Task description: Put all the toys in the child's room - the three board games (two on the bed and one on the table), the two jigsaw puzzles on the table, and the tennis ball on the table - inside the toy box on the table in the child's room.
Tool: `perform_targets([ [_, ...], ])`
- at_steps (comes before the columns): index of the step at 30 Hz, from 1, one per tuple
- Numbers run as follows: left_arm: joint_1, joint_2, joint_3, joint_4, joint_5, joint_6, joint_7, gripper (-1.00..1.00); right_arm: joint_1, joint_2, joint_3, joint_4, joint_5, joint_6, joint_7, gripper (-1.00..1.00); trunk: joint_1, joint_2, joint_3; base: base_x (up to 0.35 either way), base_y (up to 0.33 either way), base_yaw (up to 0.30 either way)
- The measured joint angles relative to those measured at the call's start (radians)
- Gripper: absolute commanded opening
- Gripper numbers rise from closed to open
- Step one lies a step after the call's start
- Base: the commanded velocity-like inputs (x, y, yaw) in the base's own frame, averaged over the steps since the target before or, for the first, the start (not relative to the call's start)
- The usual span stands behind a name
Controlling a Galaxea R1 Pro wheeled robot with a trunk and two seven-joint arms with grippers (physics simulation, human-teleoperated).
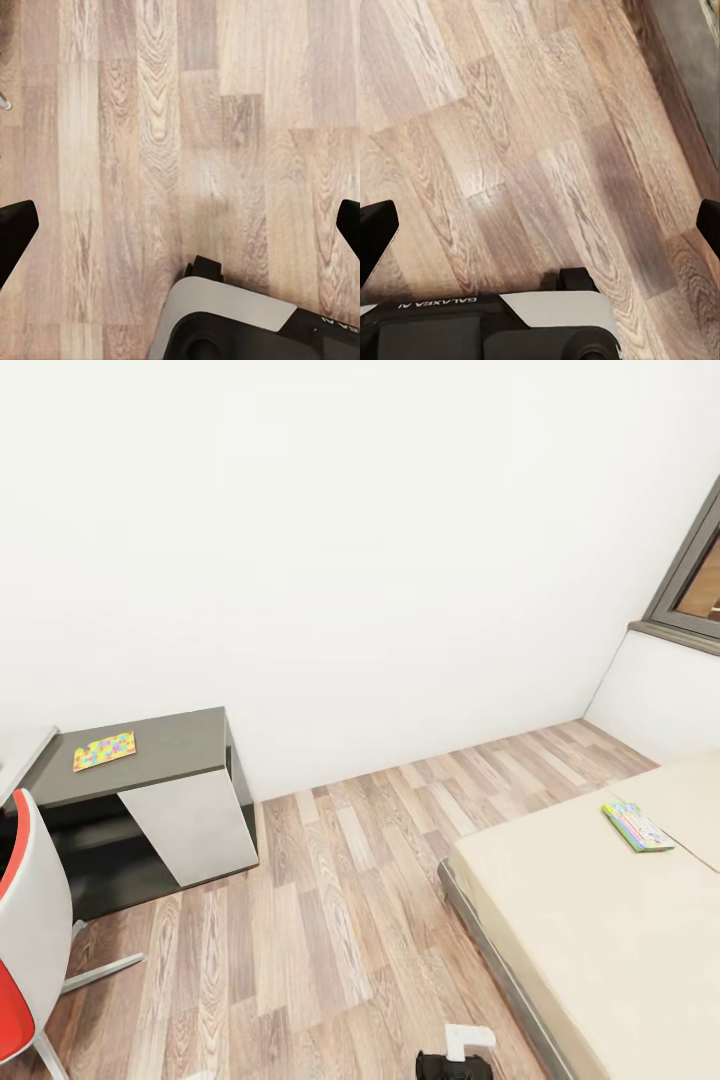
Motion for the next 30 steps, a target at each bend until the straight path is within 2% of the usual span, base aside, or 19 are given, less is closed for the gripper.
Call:
perform_targets([
  [3,-0.001,0.006,0.002,-0.006,0.002,0.009,-0.003,1.00,-0.002,0.000,-0.002,-0.053,-0.006,0.014,-0.001,1.00,0.000,0.000,0.000,0.000,0.000,0.000],
  [5,-0.007,0.008,0.004,-0.018,0.003,0.034,-0.009,1.00,-0.003,0.000,-0.003,-0.129,-0.013,0.071,-0.002,1.00,0.000,0.000,0.000,0.000,0.000,0.000],
  [7,-0.035,0.005,0.006,-0.055,0.004,0.113,-0.014,1.00,-0.003,0.000,-0.003,-0.234,-0.019,0.186,-0.004,1.00,0.000,0.000,0.000,0.000,0.000,0.000],
  [8,-0.050,0.004,0.007,-0.073,0.004,0.155,-0.015,1.00,-0.002,0.000,-0.003,-0.272,-0.021,0.231,-0.005,1.00,0.000,0.000,0.000,0.000,0.000,0.000],
  [9,-0.082,0.003,0.007,-0.114,0.004,0.257,-0.017,1.00,-0.002,0.000,-0.002,-0.345,-0.023,0.314,-0.010,1.00,0.000,0.000,0.000,0.000,0.000,0.000],
  [11,-0.115,0.003,0.006,-0.160,0.005,0.366,-0.019,1.00,-0.001,0.000,-0.001,-0.414,-0.025,0.386,-0.016,1.00,0.000,0.000,0.000,0.000,0.000,0.000],
  [12,-0.139,0.002,0.005,-0.214,0.005,0.479,-0.020,1.00,-0.001,0.000,-0.001,-0.466,-0.026,0.434,-0.023,1.00,0.000,0.000,0.000,0.000,0.000,0.000],
  [15,-0.169,-0.004,0.002,-0.324,0.006,0.649,-0.021,1.00,-0.002,0.000,-0.003,-0.529,-0.028,0.489,-0.030,1.00,0.000,0.000,0.000,0.000,0.000,0.000],
  [16,-0.173,-0.010,0.001,-0.350,0.006,0.676,-0.020,1.00,-0.002,0.000,-0.003,-0.537,-0.028,0.497,-0.031,1.00,0.000,0.000,0.000,0.000,0.000,0.000],
  [17,-0.179,-0.028,-0.001,-0.390,0.005,0.713,-0.018,1.00,-0.002,0.000,-0.004,-0.550,-0.029,0.507,-0.031,1.00,0.000,0.000,0.000,0.000,0.000,0.000],
  [19,-0.184,-0.060,-0.007,-0.429,0.002,0.747,-0.015,1.00,-0.002,0.000,-0.001,-0.564,-0.028,0.518,-0.031,1.00,0.000,0.000,0.000,0.000,0.000,0.000],
  [22,-0.187,-0.086,-0.010,-0.453,-0.001,0.767,-0.014,1.00,-0.002,0.000,0.001,-0.572,-0.028,0.526,-0.030,1.00,0.000,0.000,0.000,0.000,0.000,0.000],
  [26,-0.188,-0.101,-0.012,-0.464,-0.002,0.769,-0.018,1.00,-0.002,0.000,0.005,-0.589,-0.028,0.531,-0.029,1.00,0.000,0.000,0.000,0.000,0.000,0.000],
  [30,-0.189,-0.104,-0.014,-0.468,-0.002,0.736,-0.021,1.00,-0.001,0.000,0.031,-0.608,-0.028,0.534,-0.028,1.00,0.000,0.000,0.000,0.000,0.000,0.000],
])
